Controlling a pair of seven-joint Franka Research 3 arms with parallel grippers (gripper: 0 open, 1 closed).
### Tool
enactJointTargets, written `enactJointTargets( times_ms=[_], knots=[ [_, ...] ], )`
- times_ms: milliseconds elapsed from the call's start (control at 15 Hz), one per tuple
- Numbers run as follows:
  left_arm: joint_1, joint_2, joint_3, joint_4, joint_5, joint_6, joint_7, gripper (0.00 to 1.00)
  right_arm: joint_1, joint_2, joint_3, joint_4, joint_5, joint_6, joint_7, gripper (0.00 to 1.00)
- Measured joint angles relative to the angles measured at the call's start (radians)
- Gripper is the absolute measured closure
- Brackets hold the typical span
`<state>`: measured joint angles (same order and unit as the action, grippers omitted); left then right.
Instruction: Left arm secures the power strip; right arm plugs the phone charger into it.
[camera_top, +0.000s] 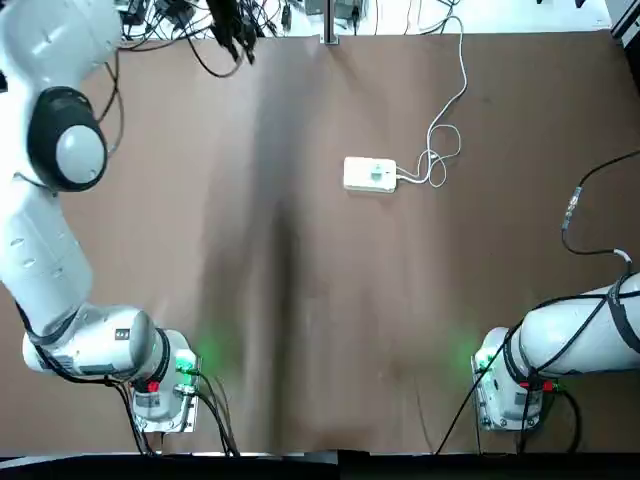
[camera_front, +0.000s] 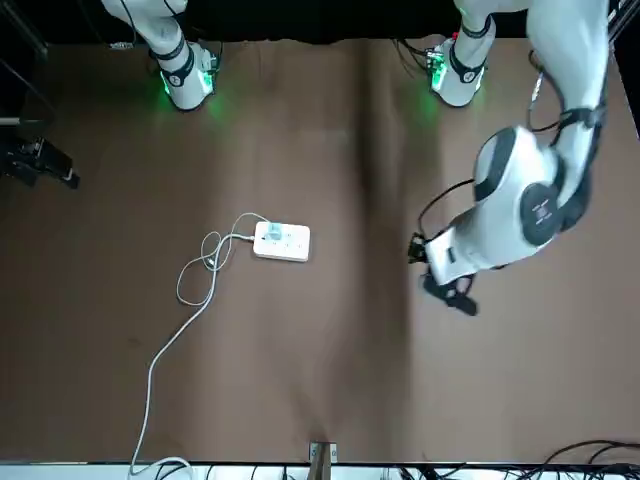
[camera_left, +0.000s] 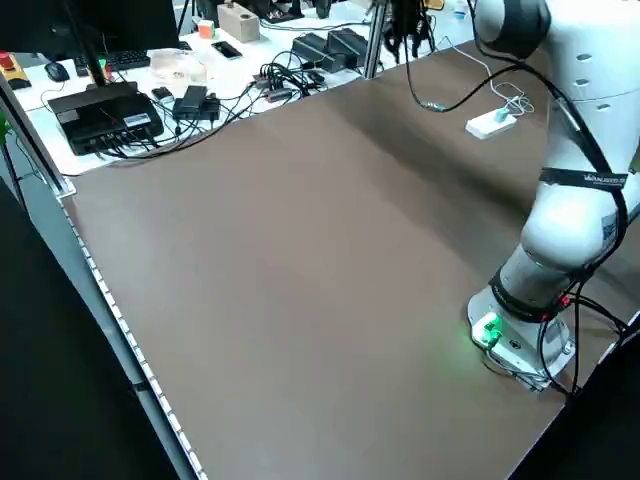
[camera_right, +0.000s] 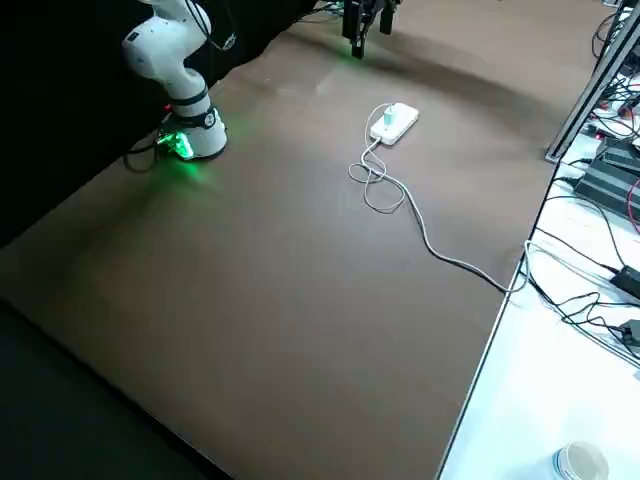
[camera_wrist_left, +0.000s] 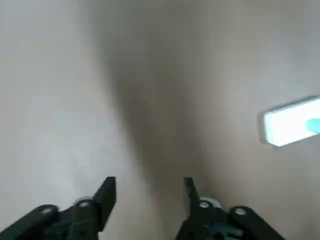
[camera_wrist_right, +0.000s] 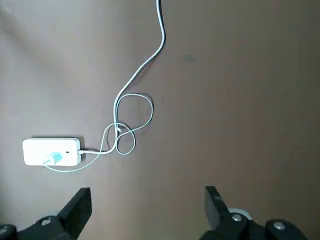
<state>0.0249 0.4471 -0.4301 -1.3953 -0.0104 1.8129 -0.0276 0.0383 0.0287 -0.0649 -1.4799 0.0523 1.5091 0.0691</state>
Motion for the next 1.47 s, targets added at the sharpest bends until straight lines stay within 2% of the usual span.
enactJointTargets(
  times_ms=[267,333,533,733,1067,1267,1333,1400,1467],
  knots=[
    [0.113,-0.123,0.003,0.001,0.024,-0.006,-0.01,0.03,-0.003,0.0,-0.005,0.003,-0.002,0.0,0.0,0.0],
    [0.144,-0.156,0.004,0.002,0.025,-0.011,-0.01,0.0,-0.003,0.0,-0.006,0.002,-0.003,-0.001,0.0,0.0],
    [0.225,-0.266,0.003,0.006,0.025,-0.035,-0.01,0.0,-0.005,0.0,-0.01,0.003,-0.006,0.0,0.0,0.0],
    [0.247,-0.373,0.005,0.0,0.029,-0.098,-0.02,0.0,-0.005,0.0,-0.01,0.003,-0.011,0.0,-0.001,0.0],
    [0.271,-0.371,0.008,-0.032,0.035,-0.114,-0.025,0.0,-0.005,0.0,-0.01,0.003,-0.012,0.0,-0.001,0.0],
    [0.274,-0.368,0.01,-0.033,0.036,-0.171,-0.036,0.0,-0.005,0.0,-0.01,0.003,-0.012,0.0,-0.001,0.0],
    [0.255,-0.37,0.03,-0.032,0.036,-0.19,-0.038,0.0,-0.005,0.0,-0.01,0.003,-0.012,0.0,-0.001,0.0],
    [0.204,-0.374,0.082,-0.032,0.036,-0.212,-0.039,0.0,-0.005,0.0,-0.01,0.003,-0.012,0.0,-0.001,0.0],
    [0.117,-0.382,0.173,-0.031,0.035,-0.232,-0.041,0.0,-0.005,0.0,-0.01,0.003,-0.012,0.0,-0.001,0.0]
  ],
)
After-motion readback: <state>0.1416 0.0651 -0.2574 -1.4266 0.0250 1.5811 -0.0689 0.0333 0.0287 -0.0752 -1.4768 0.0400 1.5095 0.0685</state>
